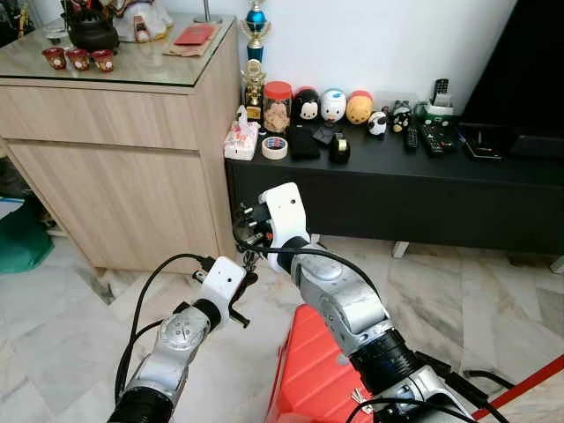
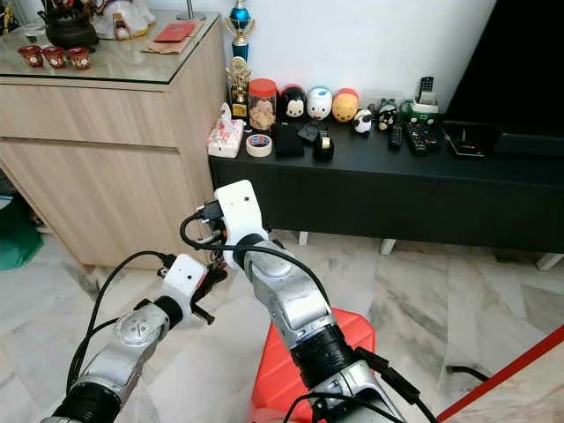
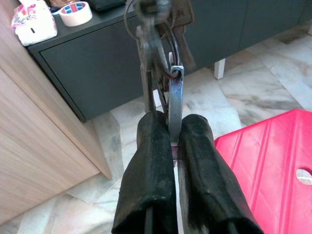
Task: Hang keys on a hook
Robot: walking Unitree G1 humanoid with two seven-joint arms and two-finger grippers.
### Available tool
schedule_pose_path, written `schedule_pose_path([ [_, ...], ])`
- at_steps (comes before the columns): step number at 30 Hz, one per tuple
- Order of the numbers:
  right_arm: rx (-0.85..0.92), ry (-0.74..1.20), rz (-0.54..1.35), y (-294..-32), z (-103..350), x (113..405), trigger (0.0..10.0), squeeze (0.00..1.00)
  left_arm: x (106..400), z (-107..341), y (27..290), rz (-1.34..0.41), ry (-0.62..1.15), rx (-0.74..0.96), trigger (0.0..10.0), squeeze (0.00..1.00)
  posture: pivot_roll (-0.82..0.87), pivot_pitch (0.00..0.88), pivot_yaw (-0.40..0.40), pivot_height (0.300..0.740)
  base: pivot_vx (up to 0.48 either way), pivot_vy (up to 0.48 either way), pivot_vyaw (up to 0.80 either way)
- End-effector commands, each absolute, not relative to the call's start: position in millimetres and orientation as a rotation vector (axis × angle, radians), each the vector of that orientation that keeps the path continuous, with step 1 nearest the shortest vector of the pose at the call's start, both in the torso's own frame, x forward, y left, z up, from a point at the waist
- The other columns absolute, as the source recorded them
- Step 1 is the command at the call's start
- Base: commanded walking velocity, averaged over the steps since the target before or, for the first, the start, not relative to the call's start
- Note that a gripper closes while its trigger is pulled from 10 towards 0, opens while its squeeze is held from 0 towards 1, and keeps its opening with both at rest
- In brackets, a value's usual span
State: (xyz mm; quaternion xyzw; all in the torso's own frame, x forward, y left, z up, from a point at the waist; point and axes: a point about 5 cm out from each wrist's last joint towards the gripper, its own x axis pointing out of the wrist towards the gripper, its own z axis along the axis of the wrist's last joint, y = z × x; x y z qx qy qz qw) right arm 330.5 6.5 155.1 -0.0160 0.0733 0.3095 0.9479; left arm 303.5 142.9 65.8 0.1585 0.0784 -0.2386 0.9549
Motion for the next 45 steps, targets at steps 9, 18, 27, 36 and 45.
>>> schedule_pose_path([
  [9,-0.158,0.14,0.504,-29.1,151.1,349.6,10.0,0.0,298.0,67.9,152.8,-0.517,0.178,0.336,0.0,0.0,0.07,0.0,-0.07,0.74,0.0,0.0,0.0],
  [18,-0.228,0.179,0.372,-72.9,138.8,361.8,10.0,0.0,291.9,70.7,153.8,-0.574,0.195,0.348,0.0,0.0,0.07,0.0,-0.067,0.74,0.0,0.0,0.0],
  [27,-0.175,0.184,0.347,-83.0,136.3,364.6,10.0,0.97,291.8,74.4,153.2,-0.583,0.196,0.35,0.0,0.0,0.07,0.0,-0.061,0.74,0.0,0.0,0.0],
  [36,0.066,0.121,0.431,-64.7,154.5,364.3,10.0,0.35,287.5,71.8,151.0,-0.625,0.225,0.358,0.0,0.0,0.07,0.0,-0.058,0.74,0.0,0.0,0.0],
  [45,0.122,0.192,0.545,-50.9,149.0,359.1,10.0,1.0,283.8,70.4,150.5,-0.655,0.246,0.371,0.0,0.0,0.07,0.0,-0.052,0.74,0.0,0.0,0.0],
])
